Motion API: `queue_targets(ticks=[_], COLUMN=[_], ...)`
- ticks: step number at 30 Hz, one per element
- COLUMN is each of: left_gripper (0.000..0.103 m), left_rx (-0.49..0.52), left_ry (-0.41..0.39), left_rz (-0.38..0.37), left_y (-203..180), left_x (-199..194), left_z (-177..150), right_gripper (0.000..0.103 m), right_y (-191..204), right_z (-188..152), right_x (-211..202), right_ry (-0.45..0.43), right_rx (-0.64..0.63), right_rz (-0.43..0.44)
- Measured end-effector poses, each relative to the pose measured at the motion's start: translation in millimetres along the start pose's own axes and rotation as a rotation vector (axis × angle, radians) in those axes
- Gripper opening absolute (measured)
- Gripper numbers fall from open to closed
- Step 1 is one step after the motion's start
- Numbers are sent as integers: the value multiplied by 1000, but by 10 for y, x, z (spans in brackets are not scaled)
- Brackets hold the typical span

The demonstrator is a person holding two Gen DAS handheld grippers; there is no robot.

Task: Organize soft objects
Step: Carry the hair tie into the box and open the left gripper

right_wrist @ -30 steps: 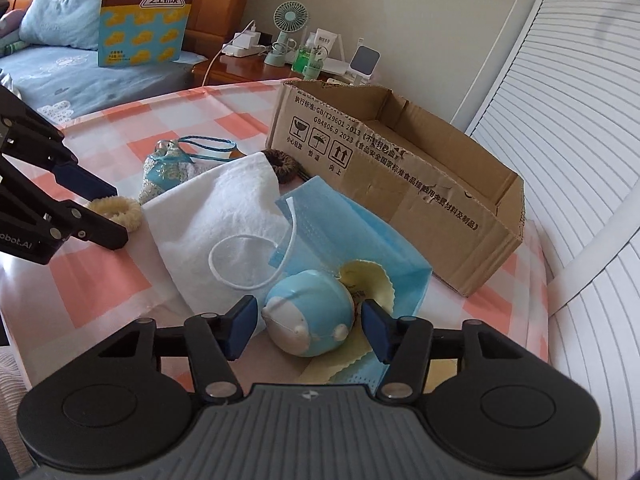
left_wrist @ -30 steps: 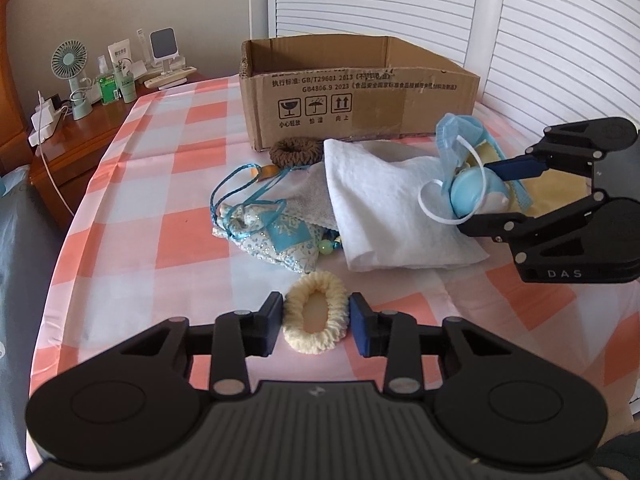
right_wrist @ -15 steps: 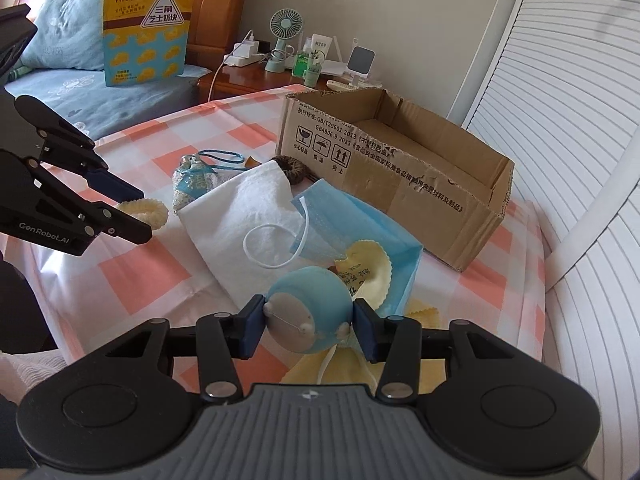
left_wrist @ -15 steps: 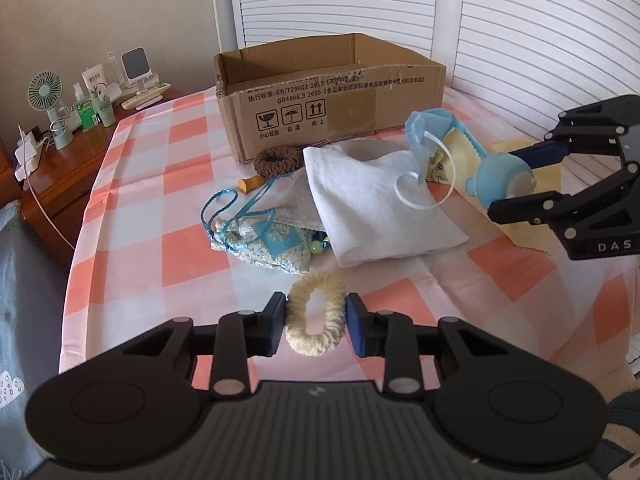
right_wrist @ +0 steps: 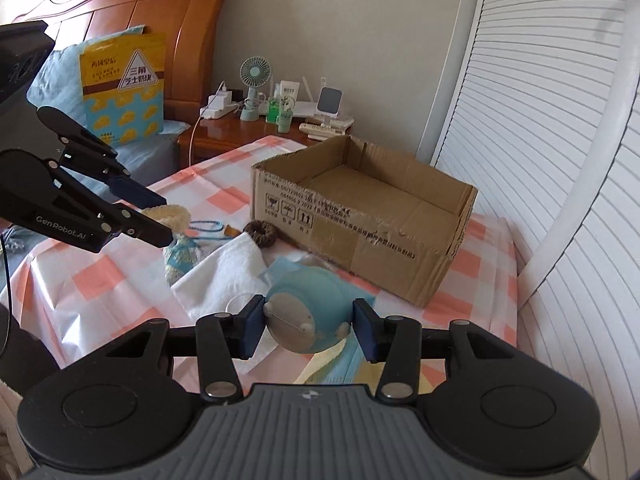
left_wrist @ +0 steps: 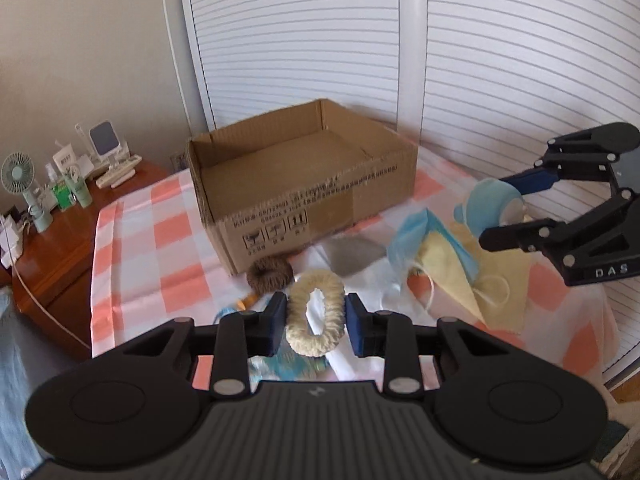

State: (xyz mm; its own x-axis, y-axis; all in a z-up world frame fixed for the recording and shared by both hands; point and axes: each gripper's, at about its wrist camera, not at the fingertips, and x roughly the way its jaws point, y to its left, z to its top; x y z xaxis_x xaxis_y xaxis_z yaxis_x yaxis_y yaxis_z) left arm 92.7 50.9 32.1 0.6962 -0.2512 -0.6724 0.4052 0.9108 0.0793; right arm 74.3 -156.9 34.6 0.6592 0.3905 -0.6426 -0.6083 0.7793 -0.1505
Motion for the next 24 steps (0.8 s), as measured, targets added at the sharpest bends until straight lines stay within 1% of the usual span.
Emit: queue_targets(ticks=[3,6,10,13,14,16,17,18,19,20,22,24], left_gripper=[30,30,30,30,32,44,58,75,81,84,88,96], left_rx=[35,49,38,6,-12,-44,-55,-65,-74,-79,-59,-39], left_ry=[-39,-52,-21,21,30,23,22,28,31,24,15,-8], left_rz=[17,43,90,108,110,137,152,157,154,158,173,187], left_y=[84,206,423,569,609,692,725,746,761,773,747,705], left_x=[168,441,977,1377,1476,1651,1710,1748,1762,1749,1670,1540], left_z=[387,762,1191,1384,1423,1495,1511,1512,1510,1499,1460,1405], right_gripper=[52,52,52,52,52,52,52,52,52,52,52,52], right_y=[-123,-257,-458,-592,-632,-690,-716,-736,-755,-769,-796,-803], right_z=[136,263,389,441,455,471,474,475,486,488,492,497], right_x=[-11,9,68,115,135,182,209,229,252,269,299,316], right_ry=[-29,-47,-62,-69,-71,-68,-65,-62,-58,-55,-52,-52], right_rx=[24,40,67,89,94,104,109,112,117,122,130,135], right_rz=[-15,-40,-66,-68,-71,-71,-72,-75,-75,-73,-73,-70])
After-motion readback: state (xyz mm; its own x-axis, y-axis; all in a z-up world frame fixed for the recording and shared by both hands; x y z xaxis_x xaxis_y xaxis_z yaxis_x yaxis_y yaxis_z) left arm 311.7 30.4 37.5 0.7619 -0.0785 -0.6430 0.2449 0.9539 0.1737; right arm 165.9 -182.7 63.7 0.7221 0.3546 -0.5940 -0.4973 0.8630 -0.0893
